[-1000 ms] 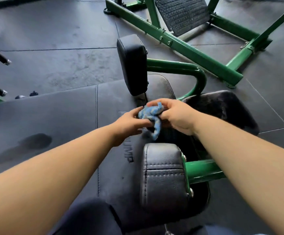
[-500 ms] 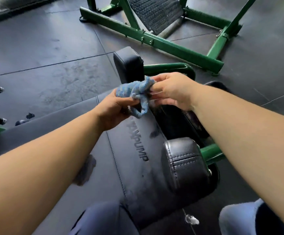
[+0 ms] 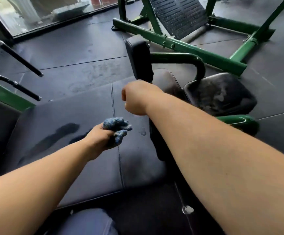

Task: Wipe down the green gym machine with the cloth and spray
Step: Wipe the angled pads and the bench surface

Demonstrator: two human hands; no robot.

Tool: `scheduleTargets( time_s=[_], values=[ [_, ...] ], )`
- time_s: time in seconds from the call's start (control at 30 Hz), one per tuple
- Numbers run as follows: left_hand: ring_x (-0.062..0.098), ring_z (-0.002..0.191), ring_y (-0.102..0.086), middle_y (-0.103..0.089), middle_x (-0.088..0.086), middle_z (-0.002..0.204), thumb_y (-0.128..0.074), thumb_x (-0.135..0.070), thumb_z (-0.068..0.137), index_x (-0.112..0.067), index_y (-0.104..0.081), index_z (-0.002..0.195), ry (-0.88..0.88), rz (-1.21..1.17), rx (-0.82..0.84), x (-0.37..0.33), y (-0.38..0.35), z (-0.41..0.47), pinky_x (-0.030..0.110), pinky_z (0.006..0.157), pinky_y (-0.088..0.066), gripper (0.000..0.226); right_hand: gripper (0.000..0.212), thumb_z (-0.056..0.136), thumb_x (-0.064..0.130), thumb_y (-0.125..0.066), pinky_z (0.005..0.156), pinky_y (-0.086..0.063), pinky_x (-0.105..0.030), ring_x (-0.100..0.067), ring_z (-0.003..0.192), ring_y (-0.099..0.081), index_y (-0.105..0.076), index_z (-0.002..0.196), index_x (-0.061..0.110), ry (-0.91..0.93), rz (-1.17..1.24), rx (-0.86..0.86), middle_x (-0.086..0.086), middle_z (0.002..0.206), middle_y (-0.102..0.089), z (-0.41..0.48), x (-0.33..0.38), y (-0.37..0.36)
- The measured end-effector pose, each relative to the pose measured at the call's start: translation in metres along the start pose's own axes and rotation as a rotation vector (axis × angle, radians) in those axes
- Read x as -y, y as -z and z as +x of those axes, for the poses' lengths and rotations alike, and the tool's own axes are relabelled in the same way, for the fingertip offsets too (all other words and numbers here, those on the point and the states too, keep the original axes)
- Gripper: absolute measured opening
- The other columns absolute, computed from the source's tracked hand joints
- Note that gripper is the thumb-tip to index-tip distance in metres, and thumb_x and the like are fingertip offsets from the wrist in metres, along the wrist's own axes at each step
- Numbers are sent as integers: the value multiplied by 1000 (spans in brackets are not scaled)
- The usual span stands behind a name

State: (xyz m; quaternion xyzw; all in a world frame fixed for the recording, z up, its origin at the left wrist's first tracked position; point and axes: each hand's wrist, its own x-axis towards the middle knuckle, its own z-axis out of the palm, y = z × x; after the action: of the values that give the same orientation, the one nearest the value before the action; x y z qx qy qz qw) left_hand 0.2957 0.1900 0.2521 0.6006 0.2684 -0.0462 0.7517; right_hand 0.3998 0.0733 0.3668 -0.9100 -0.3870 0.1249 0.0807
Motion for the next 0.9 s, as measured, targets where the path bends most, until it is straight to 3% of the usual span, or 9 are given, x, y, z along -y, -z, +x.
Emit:
scheduleTargets(
  time_s=[0.07, 0.13, 0.23, 0.33, 0.43, 0.57, 0.67, 0.77, 0.9],
  values=[
    [13, 73, -63, -68, 9, 116, -40, 16, 88, -9, -59, 109, 6, -160, -45, 16, -8, -12, 22, 63, -51, 38, 13, 85, 6, -50, 77, -46, -34, -31, 90, -53, -54, 75, 14, 8, -132, 37, -5, 98, -52, -6, 6, 1],
    [16, 70, -57, -60, 14, 109, -35, 16, 84, -8, -57, 101, -10, -317, -106, 25, -12, -24, 29, 66, -56, 37, 12, 89, 6, -50, 76, -43, -36, -32, 103, -56, -59, 91, 14, 25, -273, 23, -5, 107, -52, -13, 12, -1],
    [22, 80, -57, -53, 17, 101, -32, 24, 80, -4, -52, 108, -68, -251, -215, 32, -14, -48, 34, 72, -59, 45, 35, 91, 5, -47, 75, -41, -37, -31, 117, -55, -60, 122, 17, 89, -390, -78, -5, 131, -54, -35, 26, -9],
    [22, 78, -60, -60, 15, 96, -38, 28, 80, -2, -53, 111, -70, -78, -250, 45, -13, -68, 28, 61, -58, 46, 36, 90, 1, -44, 70, -39, -36, -33, 110, -58, -61, 117, 16, 199, -440, -89, -6, 125, -57, -63, 40, -24],
    [21, 81, -70, -73, 4, 94, -54, 15, 80, -9, -63, 110, -39, 165, -260, 73, -9, -79, 34, 66, -59, 39, 34, 89, 1, -45, 71, -43, -35, -32, 106, -60, -65, 111, 16, 276, -418, -62, -4, 118, -61, -100, 45, -52],
    [9, 64, -63, -66, -11, 63, -60, -1, 72, -26, -61, 74, -53, 737, -204, 86, -24, -92, 22, 64, -54, 25, 28, 91, 7, -48, 69, -40, -33, -31, 107, -60, -63, 113, 13, 216, -281, 86, -8, 115, -59, -135, 29, -96],
    [4, 73, -60, -67, -14, 77, -57, -4, 77, -31, -64, 89, -58, 981, -69, 86, -44, -105, 15, 63, -44, 31, 17, 91, 14, -52, 69, -43, -30, -31, 101, -61, -61, 105, 11, 140, -246, 281, -7, 101, -59, -164, -6, -128],
    [10, 83, -60, -63, -15, 84, -57, -12, 79, -31, -62, 100, -107, 1218, 0, 83, -67, -104, 21, 71, -40, 29, 16, 84, 11, -53, 60, -44, -27, -29, 78, -59, -53, 68, 13, 51, -245, 537, -3, 70, -55, -185, -57, -167],
    [25, 86, -56, -54, -2, 96, -58, -18, 78, -21, -58, 97, -301, 1429, 14, 101, -101, -90, 31, 70, -41, 19, 17, 81, 25, -67, 77, -56, -33, -26, 84, -63, -58, 71, 16, -87, -265, 711, -4, 85, -64, -203, -113, -225]
  ],
)
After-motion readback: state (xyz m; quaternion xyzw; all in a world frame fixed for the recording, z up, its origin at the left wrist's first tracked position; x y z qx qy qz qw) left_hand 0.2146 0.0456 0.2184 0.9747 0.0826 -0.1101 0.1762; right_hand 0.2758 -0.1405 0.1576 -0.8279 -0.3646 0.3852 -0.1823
